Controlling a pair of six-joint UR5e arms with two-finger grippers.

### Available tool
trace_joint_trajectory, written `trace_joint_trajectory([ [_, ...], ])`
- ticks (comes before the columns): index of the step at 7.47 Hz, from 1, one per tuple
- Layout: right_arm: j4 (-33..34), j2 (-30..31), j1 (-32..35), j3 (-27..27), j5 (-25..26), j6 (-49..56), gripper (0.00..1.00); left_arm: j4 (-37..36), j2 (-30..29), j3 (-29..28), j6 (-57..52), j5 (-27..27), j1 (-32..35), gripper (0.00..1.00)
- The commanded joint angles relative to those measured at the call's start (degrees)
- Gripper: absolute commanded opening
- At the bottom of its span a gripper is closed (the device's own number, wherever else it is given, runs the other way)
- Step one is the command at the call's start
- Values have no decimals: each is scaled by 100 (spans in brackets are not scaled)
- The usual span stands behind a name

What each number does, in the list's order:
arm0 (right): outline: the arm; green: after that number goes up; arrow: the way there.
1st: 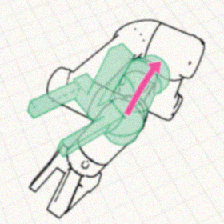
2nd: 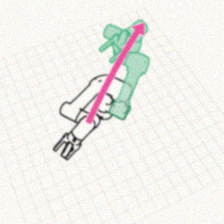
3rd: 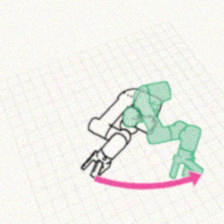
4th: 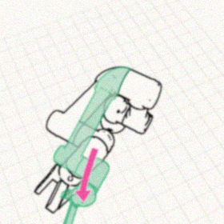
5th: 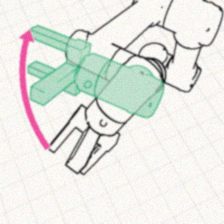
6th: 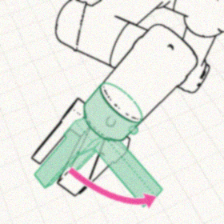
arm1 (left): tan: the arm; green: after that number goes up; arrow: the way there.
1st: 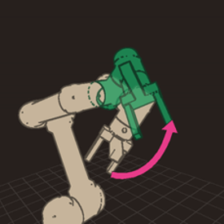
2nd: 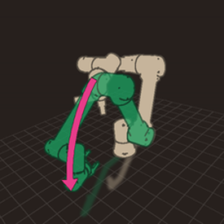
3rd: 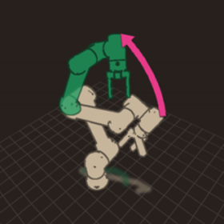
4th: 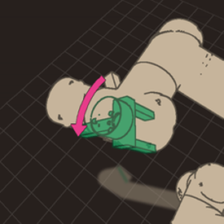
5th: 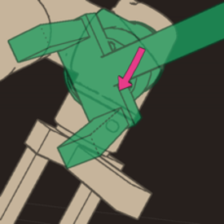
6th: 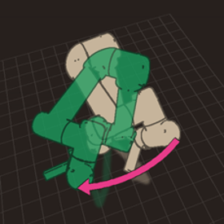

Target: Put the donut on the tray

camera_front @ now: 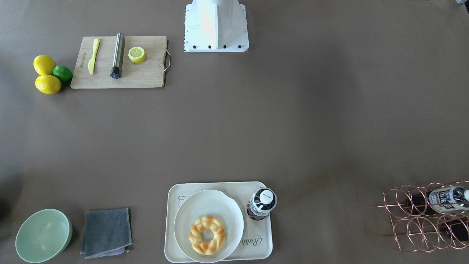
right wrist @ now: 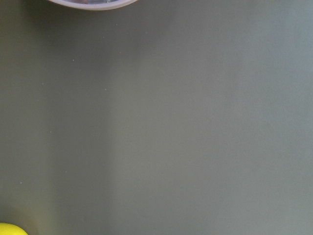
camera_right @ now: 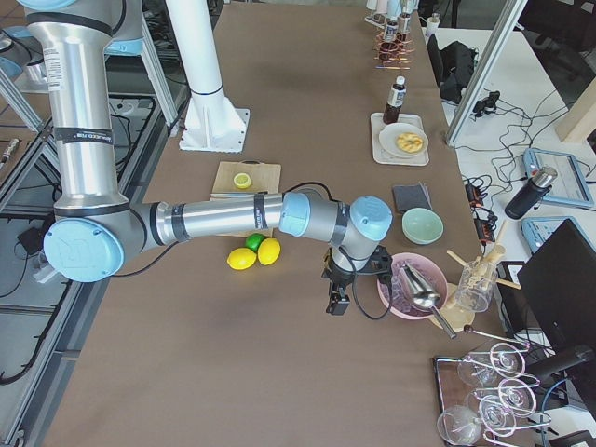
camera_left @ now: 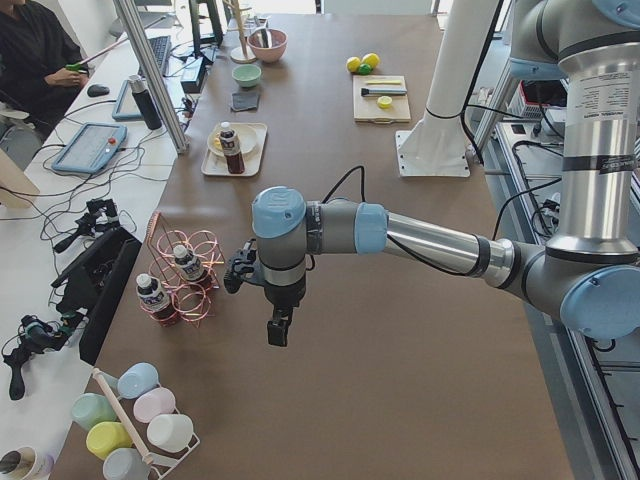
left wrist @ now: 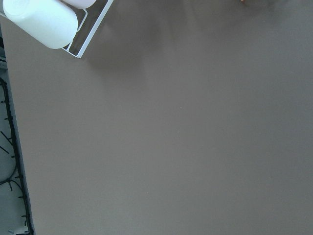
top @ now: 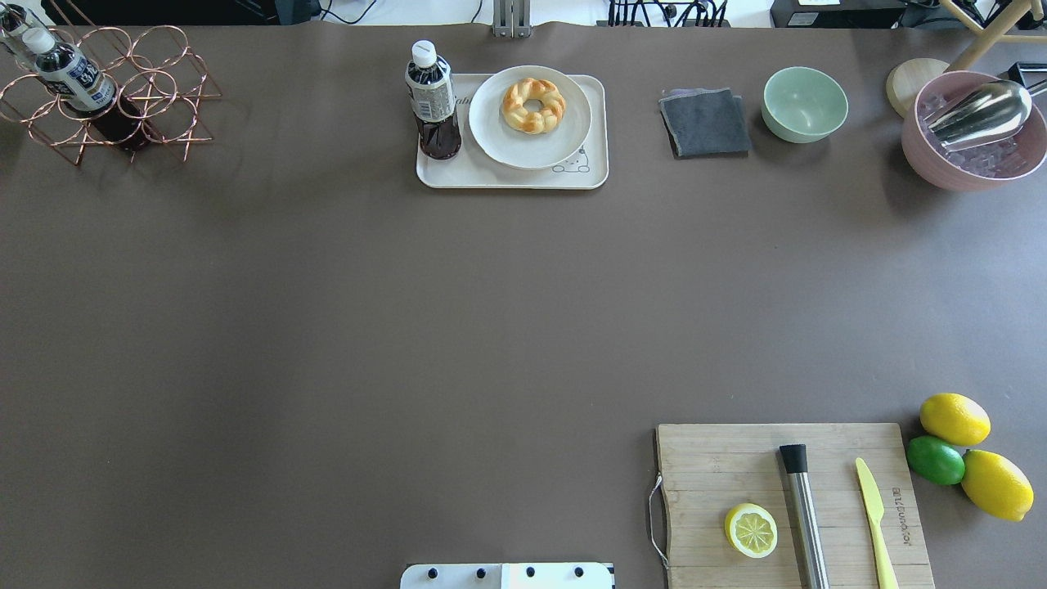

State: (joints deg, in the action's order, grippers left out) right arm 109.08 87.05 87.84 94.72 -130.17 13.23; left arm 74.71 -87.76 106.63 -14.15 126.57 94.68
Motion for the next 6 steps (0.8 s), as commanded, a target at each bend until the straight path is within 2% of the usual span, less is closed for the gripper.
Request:
trace_joint_trajectory([
  [1, -1, 127, 312, -243, -341, 329, 100, 9, -83, -89, -17, 17, -20, 98],
  [6, -1, 163, 322, -269, -509, 154, 100, 0, -75, -116, -9, -1, -46, 98],
])
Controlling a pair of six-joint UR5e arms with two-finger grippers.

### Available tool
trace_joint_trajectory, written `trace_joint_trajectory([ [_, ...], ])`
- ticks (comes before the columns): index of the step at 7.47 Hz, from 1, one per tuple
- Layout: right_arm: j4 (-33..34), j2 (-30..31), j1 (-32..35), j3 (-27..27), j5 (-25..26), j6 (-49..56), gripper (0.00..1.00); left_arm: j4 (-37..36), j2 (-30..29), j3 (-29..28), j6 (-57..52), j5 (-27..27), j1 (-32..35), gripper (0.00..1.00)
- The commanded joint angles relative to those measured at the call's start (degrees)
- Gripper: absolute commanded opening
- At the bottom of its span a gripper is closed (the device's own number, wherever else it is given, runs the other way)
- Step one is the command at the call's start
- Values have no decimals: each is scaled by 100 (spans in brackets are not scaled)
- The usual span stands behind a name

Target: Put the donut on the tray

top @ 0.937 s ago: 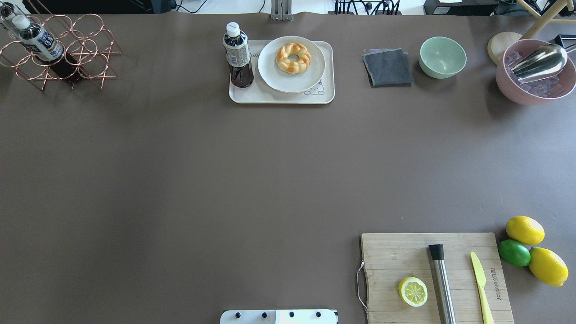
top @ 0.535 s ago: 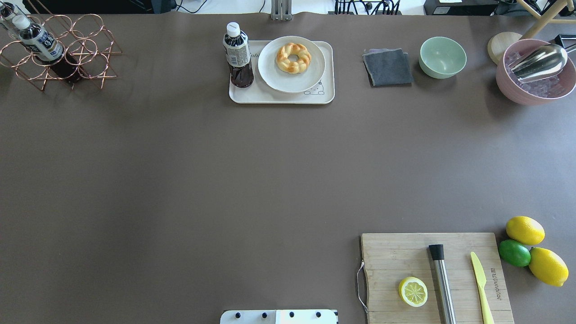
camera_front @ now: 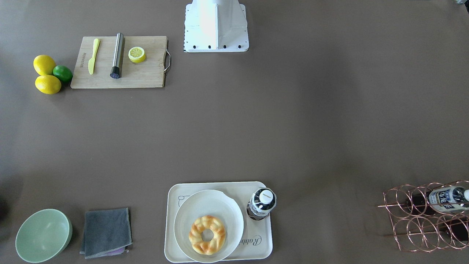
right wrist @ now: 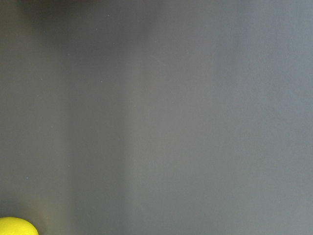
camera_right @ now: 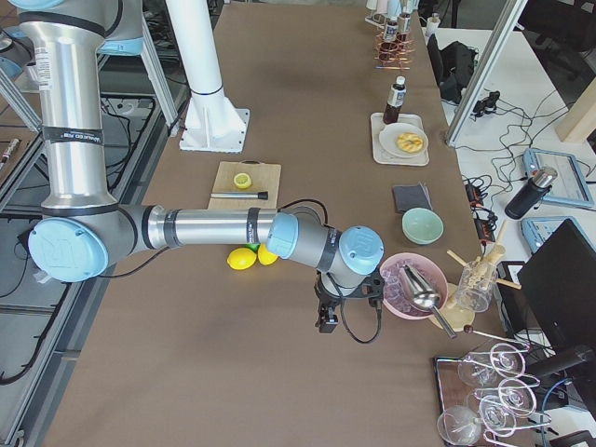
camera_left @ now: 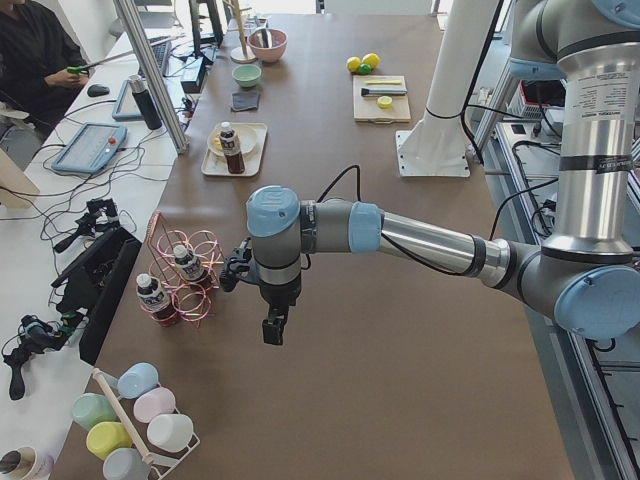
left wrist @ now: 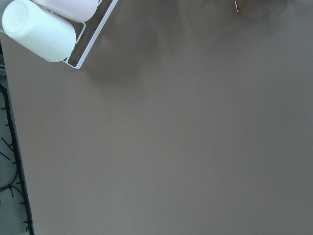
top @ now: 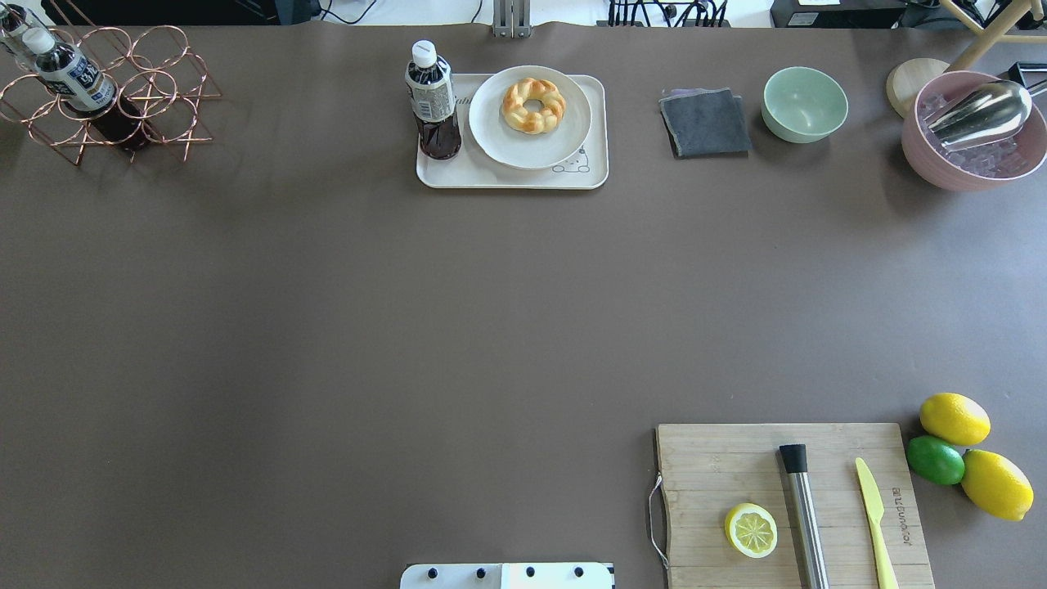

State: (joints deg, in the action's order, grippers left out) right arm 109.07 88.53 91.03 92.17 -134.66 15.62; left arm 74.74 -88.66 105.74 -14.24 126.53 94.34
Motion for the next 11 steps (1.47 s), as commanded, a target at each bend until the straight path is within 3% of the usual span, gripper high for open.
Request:
trace_joint_trajectory([
  [1, 0, 24, 2, -15, -104, -85, 100, -3, 16, -140, 0, 12, -38, 98],
  [8, -17, -55, -7, 3, -113, -278, 100, -3, 77, -607, -9, 30, -346, 98],
  [11, -343, -72, -76, -129, -156, -428, 100, -3, 77, -625, 0, 21, -355, 98],
])
